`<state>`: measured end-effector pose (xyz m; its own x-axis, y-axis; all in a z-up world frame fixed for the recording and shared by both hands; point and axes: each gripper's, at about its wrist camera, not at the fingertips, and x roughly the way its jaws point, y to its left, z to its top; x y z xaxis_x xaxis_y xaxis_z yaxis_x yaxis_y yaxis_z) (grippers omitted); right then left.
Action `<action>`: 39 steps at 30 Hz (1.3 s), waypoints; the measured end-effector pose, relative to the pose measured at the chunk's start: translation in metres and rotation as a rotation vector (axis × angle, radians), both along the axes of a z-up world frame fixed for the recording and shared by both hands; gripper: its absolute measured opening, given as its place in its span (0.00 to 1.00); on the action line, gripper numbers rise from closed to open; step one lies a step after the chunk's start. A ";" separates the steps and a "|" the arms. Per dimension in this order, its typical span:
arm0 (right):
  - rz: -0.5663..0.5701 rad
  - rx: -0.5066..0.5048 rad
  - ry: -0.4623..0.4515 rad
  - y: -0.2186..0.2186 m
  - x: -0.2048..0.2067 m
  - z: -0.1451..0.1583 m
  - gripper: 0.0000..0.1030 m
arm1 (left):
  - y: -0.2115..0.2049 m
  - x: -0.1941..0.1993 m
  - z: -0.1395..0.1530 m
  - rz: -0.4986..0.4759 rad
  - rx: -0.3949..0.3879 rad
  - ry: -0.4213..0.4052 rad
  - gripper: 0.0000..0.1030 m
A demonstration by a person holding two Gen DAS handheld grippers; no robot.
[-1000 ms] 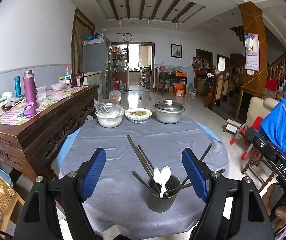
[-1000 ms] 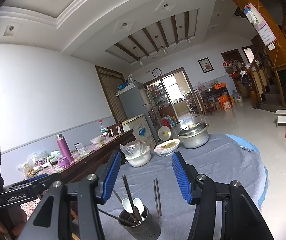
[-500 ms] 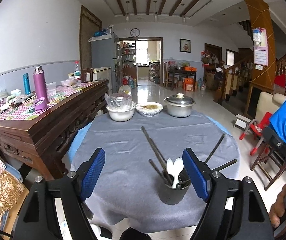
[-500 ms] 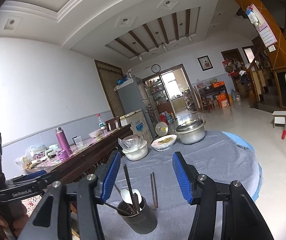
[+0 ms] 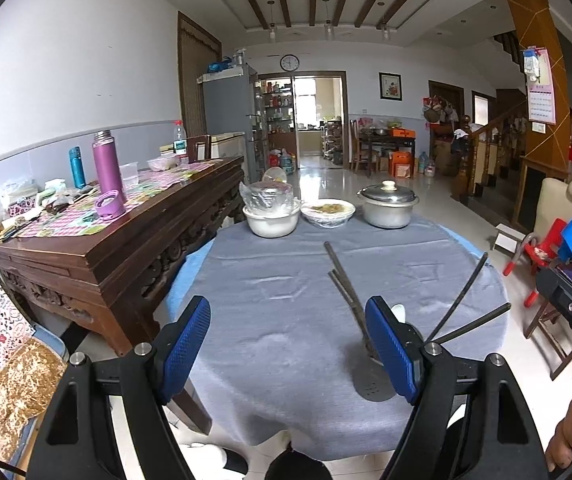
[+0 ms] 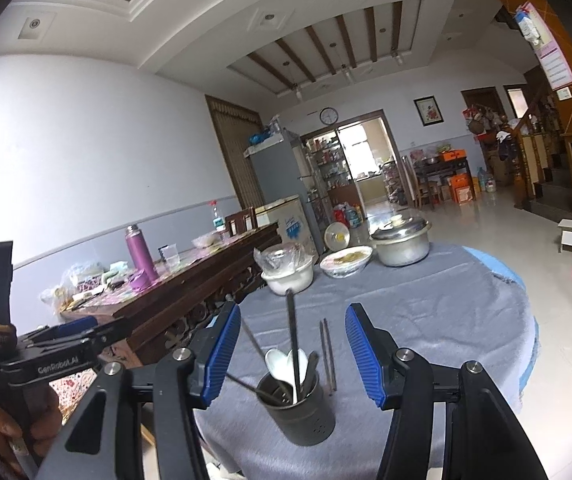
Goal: Organize utensils
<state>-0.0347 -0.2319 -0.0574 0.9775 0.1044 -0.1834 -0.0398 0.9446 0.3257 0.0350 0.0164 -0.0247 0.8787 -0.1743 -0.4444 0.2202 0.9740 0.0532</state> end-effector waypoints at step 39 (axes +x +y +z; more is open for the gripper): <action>-0.012 -0.008 0.168 0.001 -0.002 -0.041 0.56 | 0.020 0.001 -0.029 0.072 0.085 0.062 0.78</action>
